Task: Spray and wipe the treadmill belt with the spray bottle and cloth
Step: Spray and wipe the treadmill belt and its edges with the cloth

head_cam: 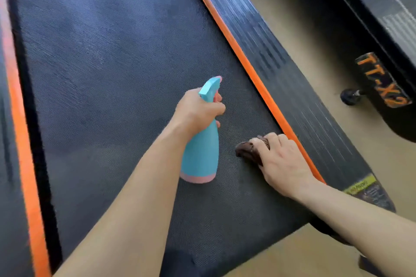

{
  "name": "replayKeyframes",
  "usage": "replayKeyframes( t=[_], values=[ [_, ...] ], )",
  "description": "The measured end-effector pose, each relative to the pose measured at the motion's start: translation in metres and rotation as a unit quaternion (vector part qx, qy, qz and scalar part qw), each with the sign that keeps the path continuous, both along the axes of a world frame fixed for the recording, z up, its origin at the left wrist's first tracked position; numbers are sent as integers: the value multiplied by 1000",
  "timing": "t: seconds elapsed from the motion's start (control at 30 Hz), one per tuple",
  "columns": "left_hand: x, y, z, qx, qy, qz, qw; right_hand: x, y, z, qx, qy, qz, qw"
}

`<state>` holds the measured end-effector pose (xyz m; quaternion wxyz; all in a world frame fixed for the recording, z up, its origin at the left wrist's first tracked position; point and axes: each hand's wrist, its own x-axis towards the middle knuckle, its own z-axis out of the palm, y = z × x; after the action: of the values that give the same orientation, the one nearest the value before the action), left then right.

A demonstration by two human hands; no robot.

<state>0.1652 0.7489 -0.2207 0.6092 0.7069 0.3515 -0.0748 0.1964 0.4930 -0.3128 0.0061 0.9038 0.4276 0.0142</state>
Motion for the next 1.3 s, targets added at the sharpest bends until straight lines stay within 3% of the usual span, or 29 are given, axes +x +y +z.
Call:
replayKeyframes(
  t=[0.27, 0.57, 0.67, 0.77, 1.03, 1.3],
  values=[
    [-18, -5, -5, 22, 15, 2, 1000, 74, 102, -12, 20, -49, -67, 996],
    [-42, -16, -17, 23, 5, 3, 1000, 8, 16, -11, 11, -28, -26, 999],
    [-44, -19, -20, 19, 0, 9, 1000, 31, 40, -3, -14, -23, -21, 999],
    [-42, -23, -19, 21, 2, 11, 1000, 50, 81, 1, 2, 5, -93, 996],
    [-39, -48, -16, 53, 48, -101, 992, -36, -23, -11, 55, -31, -94, 994],
    [-42, -57, -18, 75, 72, -125, 987, -28, -24, -16, 42, -7, -84, 996]
  ],
)
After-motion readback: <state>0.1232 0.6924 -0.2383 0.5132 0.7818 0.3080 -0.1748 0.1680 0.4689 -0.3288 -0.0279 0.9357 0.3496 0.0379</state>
